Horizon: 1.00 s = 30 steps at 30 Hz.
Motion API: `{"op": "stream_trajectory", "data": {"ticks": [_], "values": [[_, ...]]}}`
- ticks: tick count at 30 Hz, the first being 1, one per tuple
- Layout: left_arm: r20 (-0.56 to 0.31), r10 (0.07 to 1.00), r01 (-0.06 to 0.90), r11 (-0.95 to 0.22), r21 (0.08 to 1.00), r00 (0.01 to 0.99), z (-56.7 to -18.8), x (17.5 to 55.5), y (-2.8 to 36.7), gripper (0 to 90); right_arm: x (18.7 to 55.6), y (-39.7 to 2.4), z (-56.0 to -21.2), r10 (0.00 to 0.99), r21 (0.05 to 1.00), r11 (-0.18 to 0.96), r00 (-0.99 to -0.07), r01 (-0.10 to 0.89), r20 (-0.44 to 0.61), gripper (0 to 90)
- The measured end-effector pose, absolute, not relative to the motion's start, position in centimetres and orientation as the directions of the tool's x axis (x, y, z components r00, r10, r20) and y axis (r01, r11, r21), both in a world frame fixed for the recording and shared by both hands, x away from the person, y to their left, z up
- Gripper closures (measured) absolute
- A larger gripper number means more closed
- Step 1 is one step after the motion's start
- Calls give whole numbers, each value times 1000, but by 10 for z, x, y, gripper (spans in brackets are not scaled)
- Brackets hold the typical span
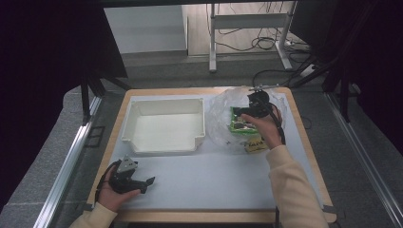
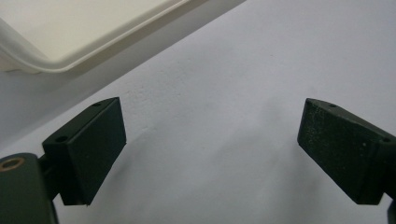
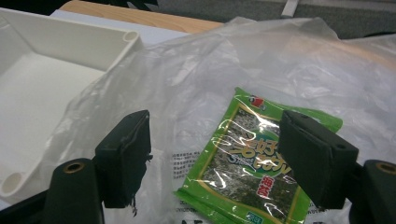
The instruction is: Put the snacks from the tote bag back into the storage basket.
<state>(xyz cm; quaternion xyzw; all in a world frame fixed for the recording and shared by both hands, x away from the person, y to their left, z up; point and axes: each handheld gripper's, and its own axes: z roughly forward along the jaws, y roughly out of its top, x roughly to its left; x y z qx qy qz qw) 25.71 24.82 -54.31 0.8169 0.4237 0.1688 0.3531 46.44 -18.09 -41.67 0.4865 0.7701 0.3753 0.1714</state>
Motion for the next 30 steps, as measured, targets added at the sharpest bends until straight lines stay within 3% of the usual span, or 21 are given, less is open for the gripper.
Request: {"op": "stream_trajectory", "data": {"ticks": [5,30], "values": [[-25,811,576,-392,718,584,-543,258,249,80,473,-190,-421,874,752,205,-463,627,148,266],[-27,813,577,-389,718,582,-544,259,250,80,503,-212,-437,930,677,175,-346,715,125,274]]}}
